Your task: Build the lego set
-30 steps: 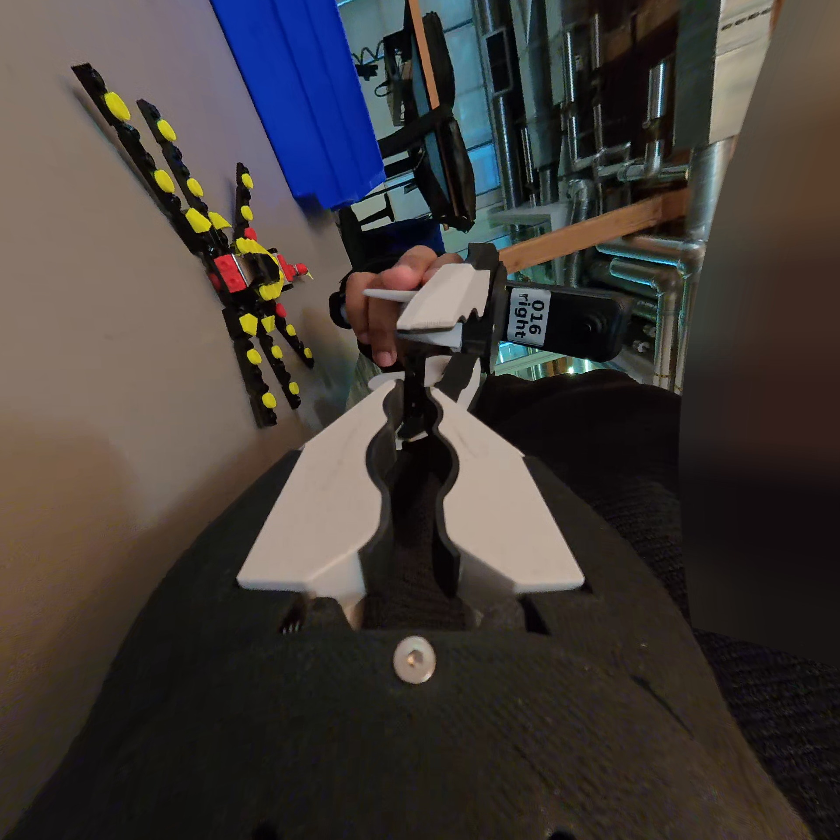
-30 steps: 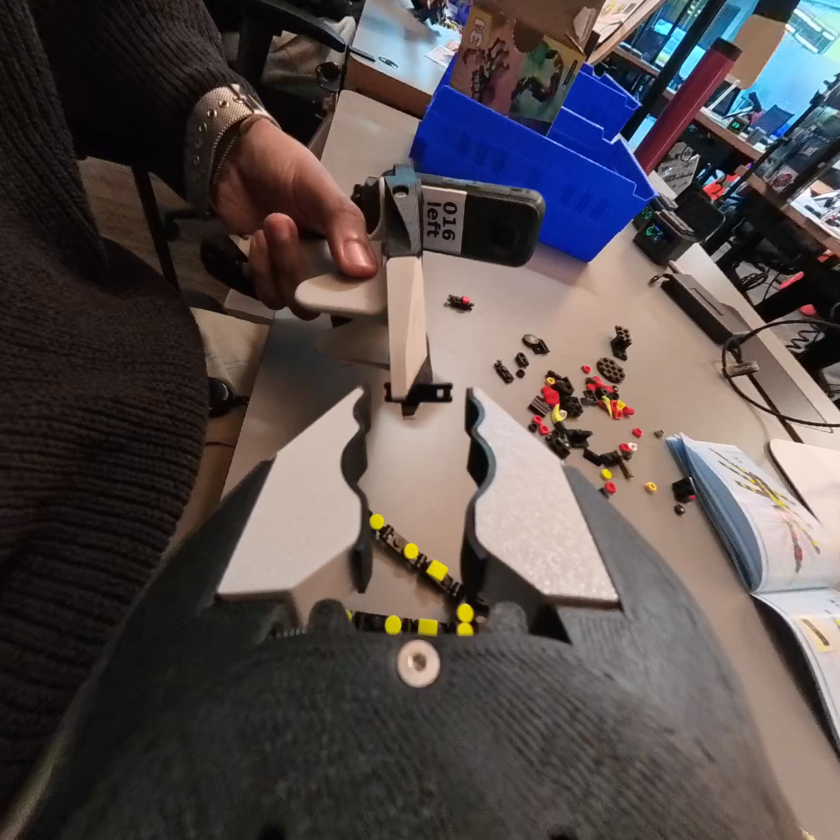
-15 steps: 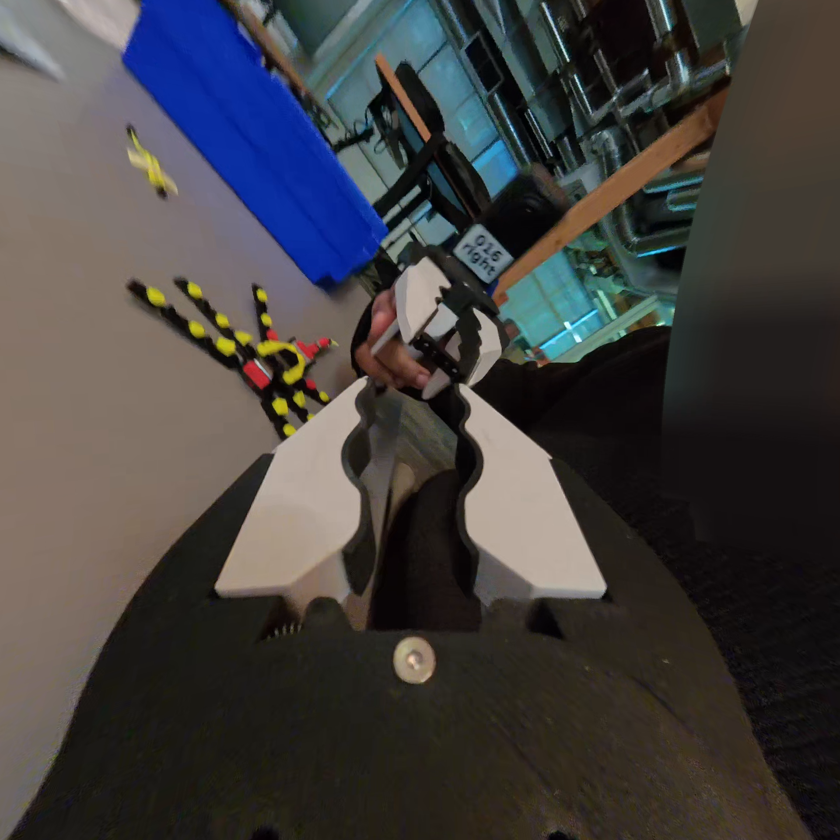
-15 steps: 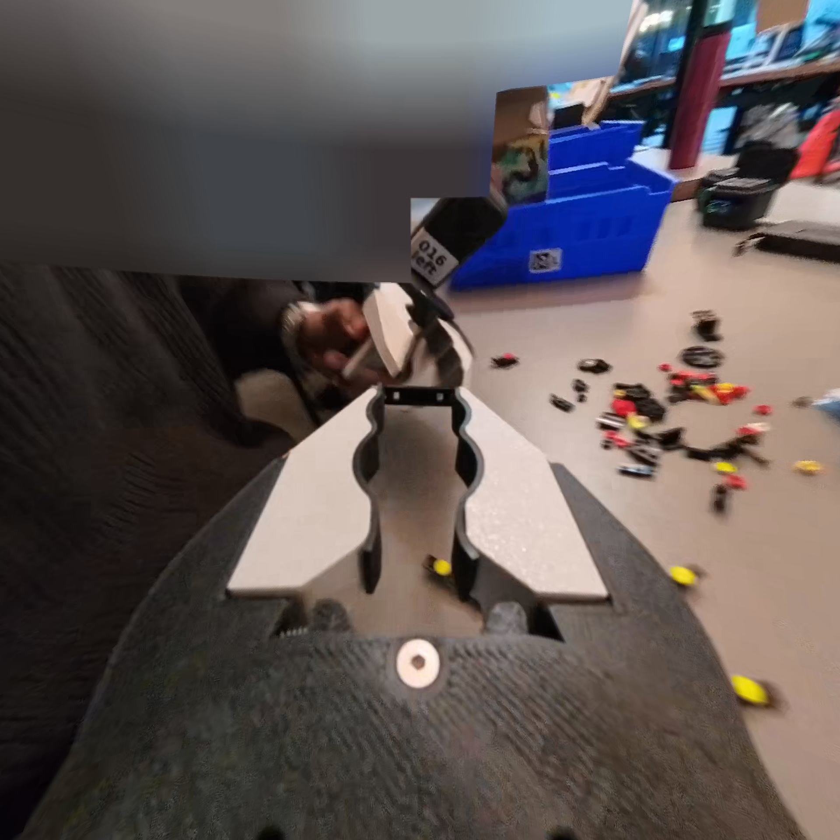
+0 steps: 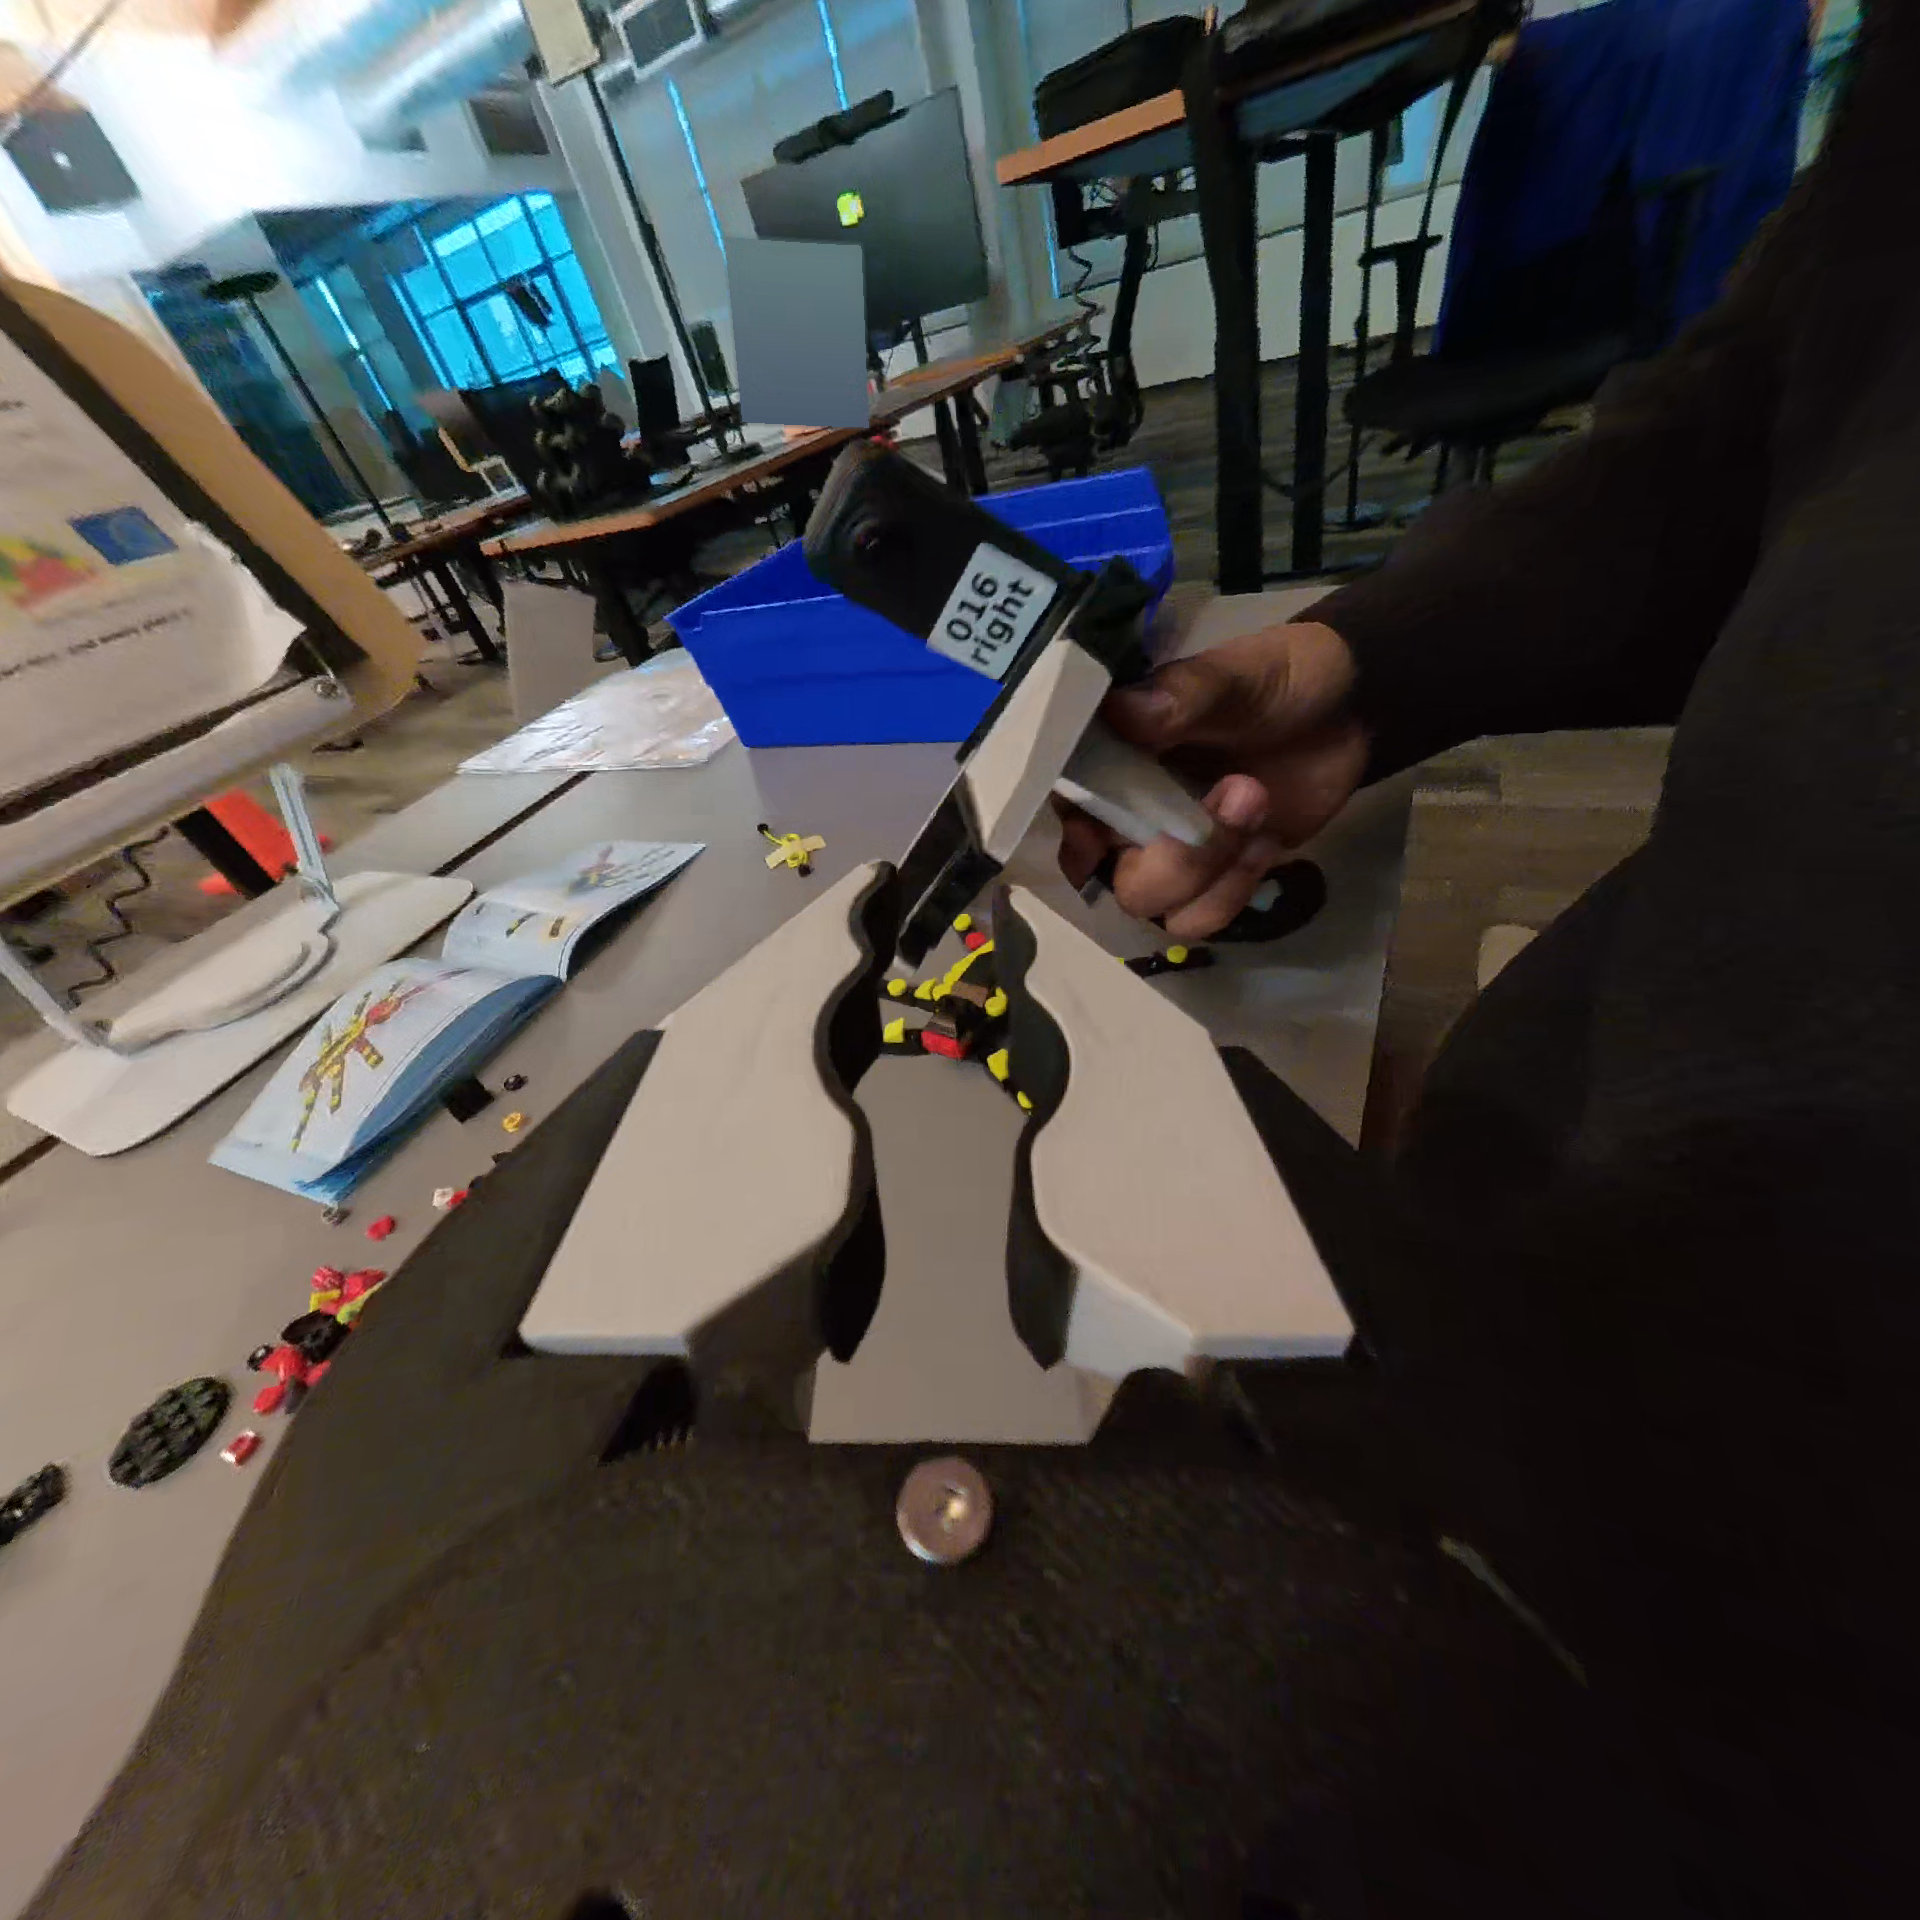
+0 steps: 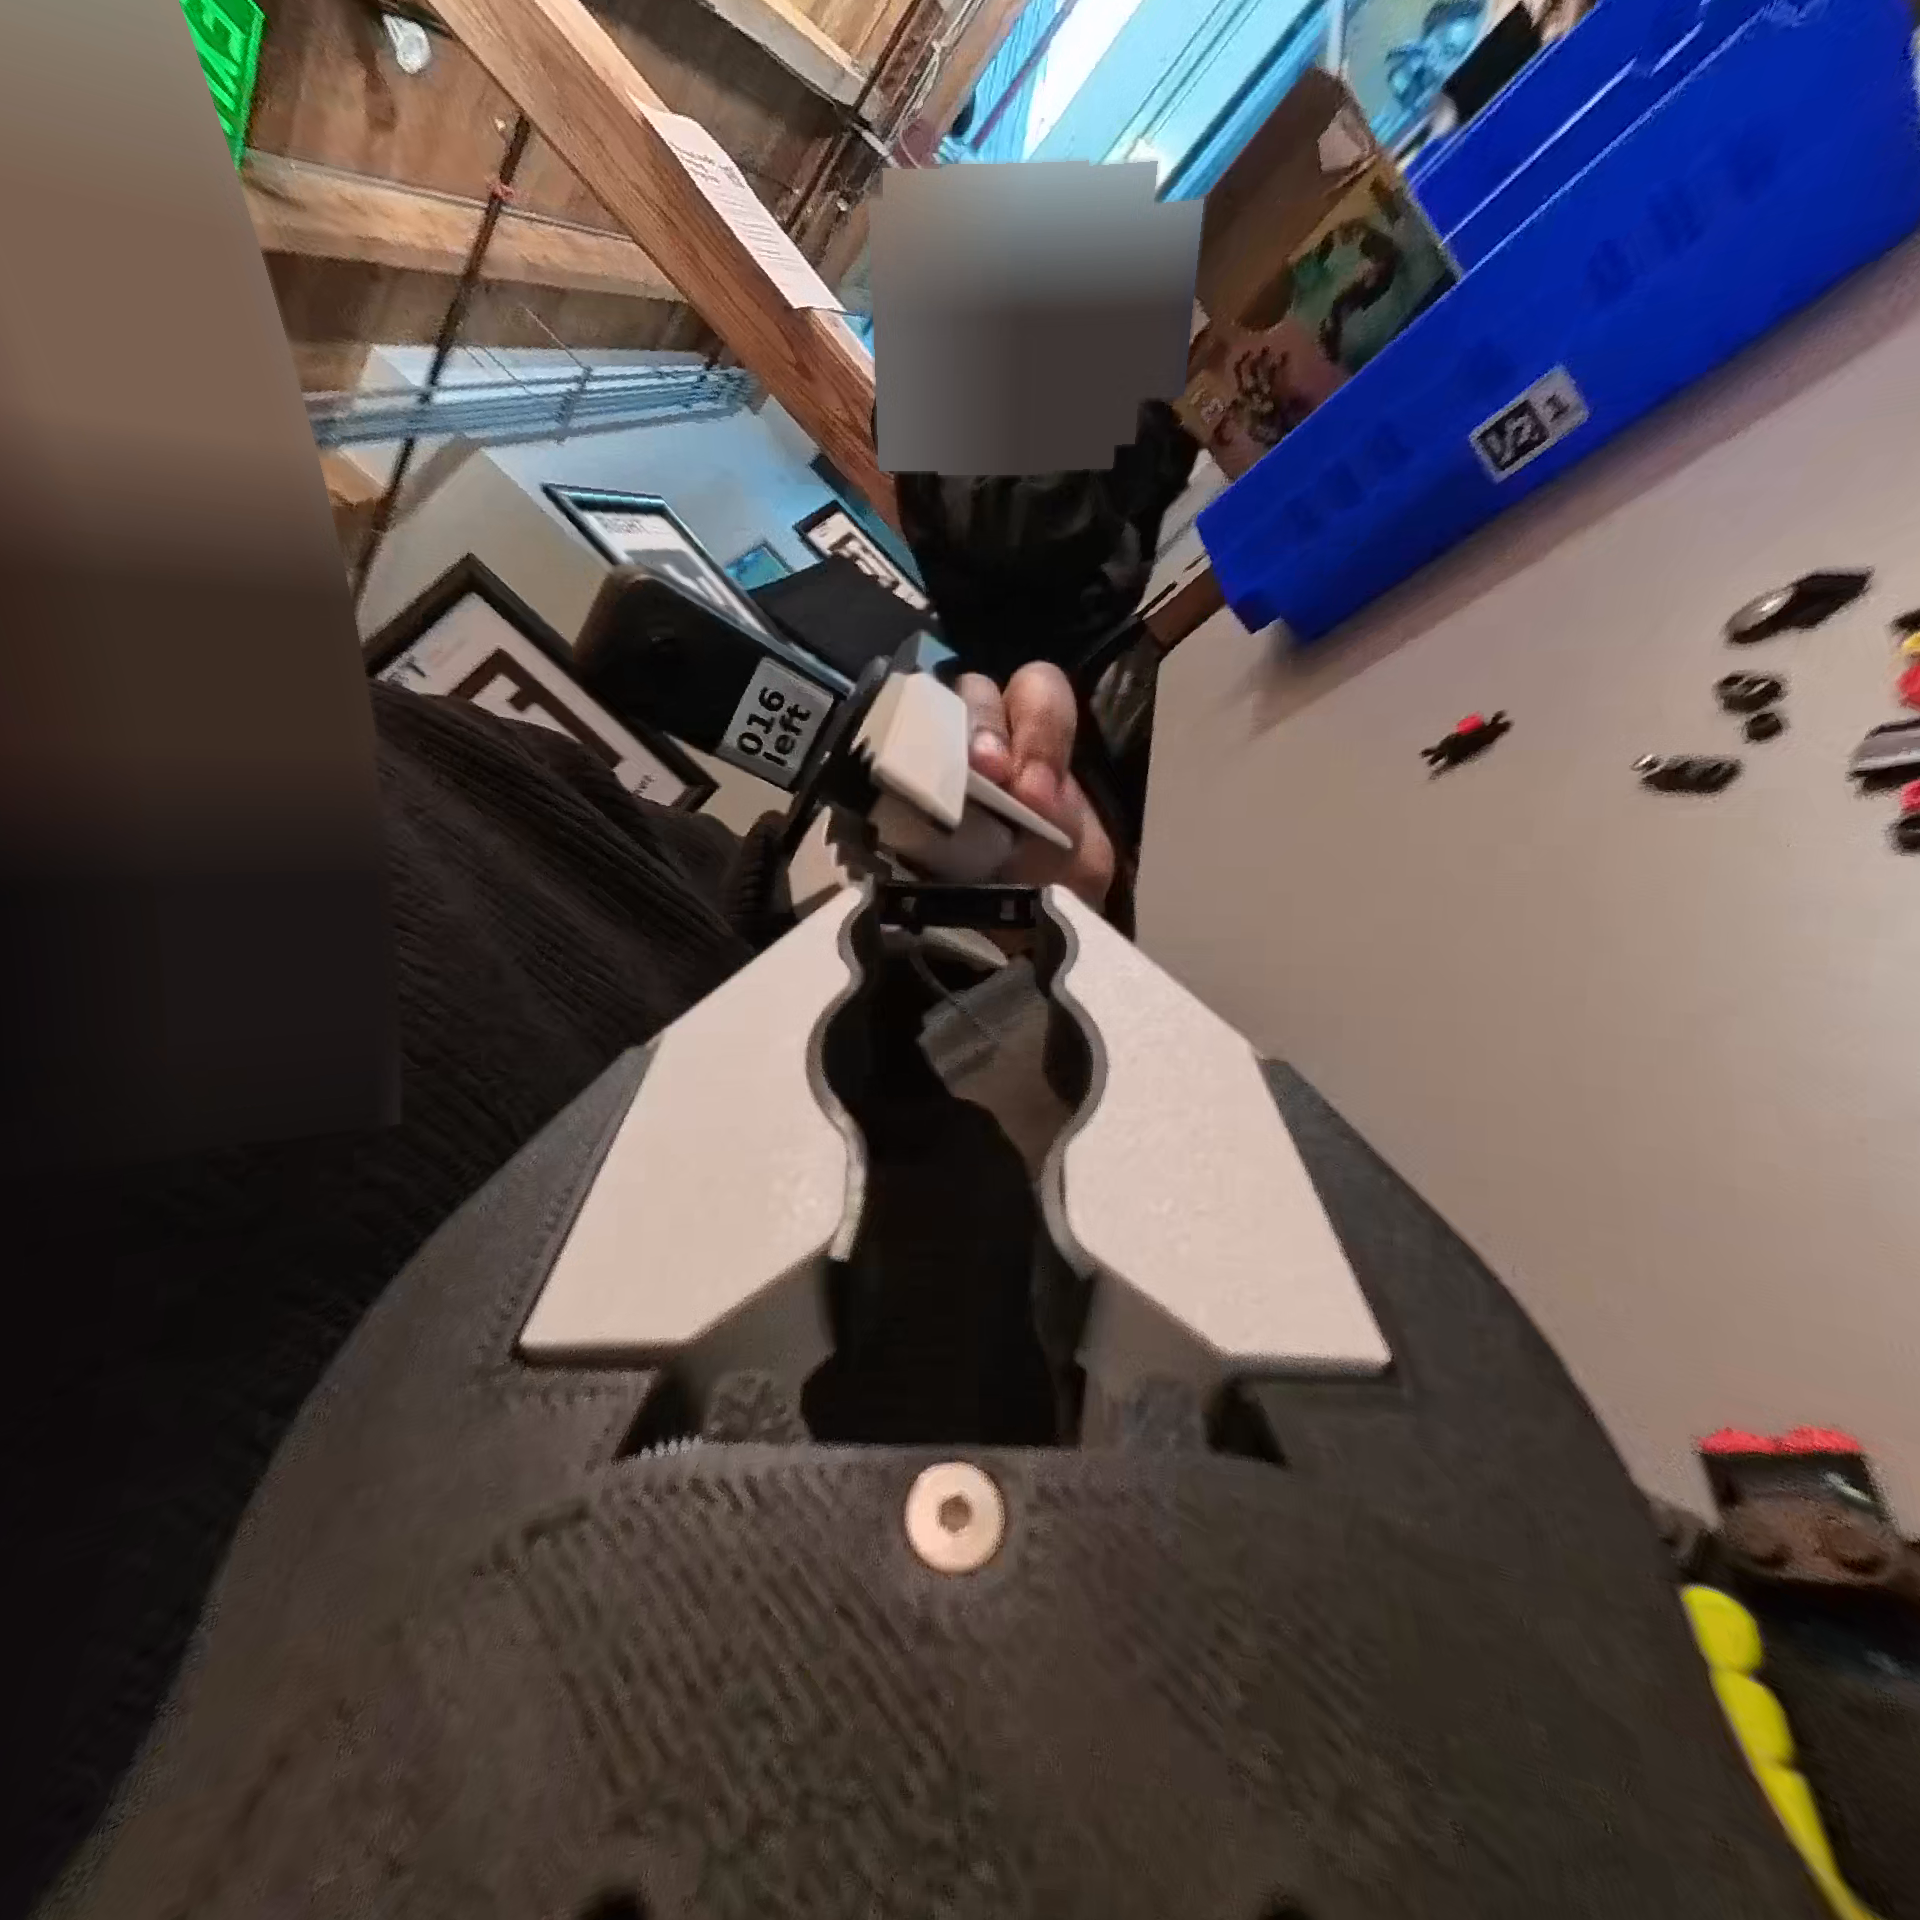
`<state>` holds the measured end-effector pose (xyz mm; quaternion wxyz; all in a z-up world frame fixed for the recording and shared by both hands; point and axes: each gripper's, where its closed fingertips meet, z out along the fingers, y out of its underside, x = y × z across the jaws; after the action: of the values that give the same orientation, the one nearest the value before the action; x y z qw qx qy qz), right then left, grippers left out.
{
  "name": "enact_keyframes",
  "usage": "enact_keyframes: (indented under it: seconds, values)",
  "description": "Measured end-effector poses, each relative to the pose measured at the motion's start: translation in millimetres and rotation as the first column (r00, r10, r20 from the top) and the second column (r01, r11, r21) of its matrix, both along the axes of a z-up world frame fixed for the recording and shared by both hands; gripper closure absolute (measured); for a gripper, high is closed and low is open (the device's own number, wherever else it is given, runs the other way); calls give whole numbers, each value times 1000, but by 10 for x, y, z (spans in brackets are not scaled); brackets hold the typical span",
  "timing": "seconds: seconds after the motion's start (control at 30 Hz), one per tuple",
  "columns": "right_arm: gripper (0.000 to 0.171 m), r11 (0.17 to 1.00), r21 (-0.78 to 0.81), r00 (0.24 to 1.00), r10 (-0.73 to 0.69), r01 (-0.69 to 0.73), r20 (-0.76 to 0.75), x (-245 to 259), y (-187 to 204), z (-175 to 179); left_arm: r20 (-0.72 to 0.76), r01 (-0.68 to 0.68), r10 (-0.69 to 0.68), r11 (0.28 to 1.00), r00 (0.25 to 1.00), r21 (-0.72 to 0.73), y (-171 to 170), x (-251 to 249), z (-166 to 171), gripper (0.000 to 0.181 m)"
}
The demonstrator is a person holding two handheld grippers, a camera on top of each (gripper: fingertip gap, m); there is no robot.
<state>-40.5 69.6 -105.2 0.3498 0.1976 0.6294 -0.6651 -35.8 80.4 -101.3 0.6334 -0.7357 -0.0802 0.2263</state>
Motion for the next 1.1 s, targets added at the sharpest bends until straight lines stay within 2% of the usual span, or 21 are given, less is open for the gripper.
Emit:
enact_keyframes:
  seconds: [0.2,0.33,0.43,0.53,0.6,0.67,0.77,0.93,1.03,1.1]
  values:
    - [144,997,-27,988,77,-74,134,67,-19,-17,-15,12,-13,998,1000,-60,42,22,-105,176]
    - [140,996,3,987,91,-92,132,57,4,-78,-35,9,-12,996,999,-90,28,9,-126,176]
    - [136,997,82,997,9,-15,78,-104,70,-200,-47,-27,17,977,999,-213,-81,-105,-302,176]
    - [136,983,158,996,-88,89,-16,-295,165,-287,142,-32,99,910,985,-413,-268,-237,-742,176]
    - [138,972,191,989,-123,136,-80,-362,200,-315,310,17,183,837,933,-547,-377,-234,-1040,176]
    - [139,965,216,984,-122,148,-130,-362,201,-337,406,98,206,784,891,-613,-401,-136,-1215,176]
    - [139,957,251,979,-99,143,-178,-317,170,-390,424,145,195,750,884,-646,-358,-51,-1301,176]
    - [139,947,298,977,-55,116,-204,-235,137,-475,366,144,168,712,915,-688,-363,-40,-1323,175]
    - [140,944,299,976,-76,136,-204,-257,162,-454,413,126,226,732,882,-670,-375,-49,-1262,155]
    - [140,937,303,976,-126,177,-180,-309,225,-428,500,127,283,760,818,-638,-387,13,-1233,134]
